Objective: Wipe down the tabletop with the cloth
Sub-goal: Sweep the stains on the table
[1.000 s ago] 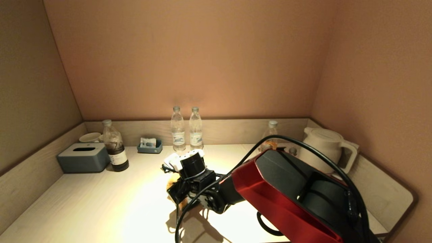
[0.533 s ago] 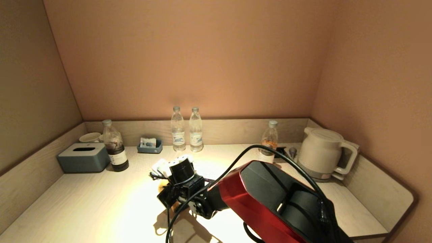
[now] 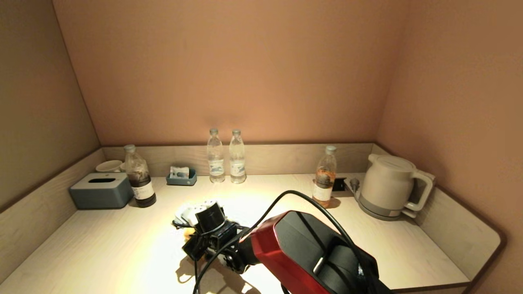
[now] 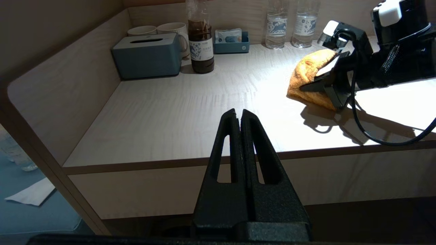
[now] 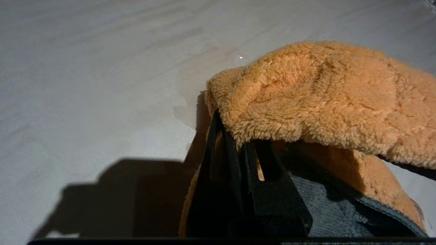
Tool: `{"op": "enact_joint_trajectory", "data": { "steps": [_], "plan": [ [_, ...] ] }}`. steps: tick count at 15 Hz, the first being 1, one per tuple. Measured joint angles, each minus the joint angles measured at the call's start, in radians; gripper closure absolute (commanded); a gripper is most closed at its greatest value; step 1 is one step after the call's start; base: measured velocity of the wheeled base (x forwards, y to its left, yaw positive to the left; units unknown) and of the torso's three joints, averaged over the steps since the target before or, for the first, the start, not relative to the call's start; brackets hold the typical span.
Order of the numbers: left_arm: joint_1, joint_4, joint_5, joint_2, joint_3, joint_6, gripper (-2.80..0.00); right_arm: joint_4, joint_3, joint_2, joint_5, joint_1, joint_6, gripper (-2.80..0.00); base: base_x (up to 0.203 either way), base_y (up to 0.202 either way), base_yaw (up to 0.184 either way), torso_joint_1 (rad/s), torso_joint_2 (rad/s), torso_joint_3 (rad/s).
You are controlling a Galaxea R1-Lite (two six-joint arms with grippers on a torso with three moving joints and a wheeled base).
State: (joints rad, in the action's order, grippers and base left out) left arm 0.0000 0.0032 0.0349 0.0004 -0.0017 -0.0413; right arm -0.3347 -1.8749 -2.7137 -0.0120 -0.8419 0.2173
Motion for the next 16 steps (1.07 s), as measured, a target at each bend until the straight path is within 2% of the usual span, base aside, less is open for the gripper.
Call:
{"op": "enact_joint_trajectory", "data": {
  "steps": [9,11,16],
  "plan": [
    [0.0,0.0,0.0,0.0,0.0,0.0,0.0,0.042,-0.009,-0.029,-0.004,0.001,0.011,0.0,0.0,0.0,0.0,0.0,0.0,0.0],
    [0.0,0.0,0.0,0.0,0.0,0.0,0.0,0.051,0.066,0.009,-0.007,0.015,-0.002,0.0,0.0,0.0,0.0,0.0,0.0,0.0],
    [0.0,0.0,0.0,0.0,0.0,0.0,0.0,0.064,0.363,0.198,-0.014,0.083,-0.068,0.0,0.0,0.0,0.0,0.0,0.0,0.0]
  ]
}}
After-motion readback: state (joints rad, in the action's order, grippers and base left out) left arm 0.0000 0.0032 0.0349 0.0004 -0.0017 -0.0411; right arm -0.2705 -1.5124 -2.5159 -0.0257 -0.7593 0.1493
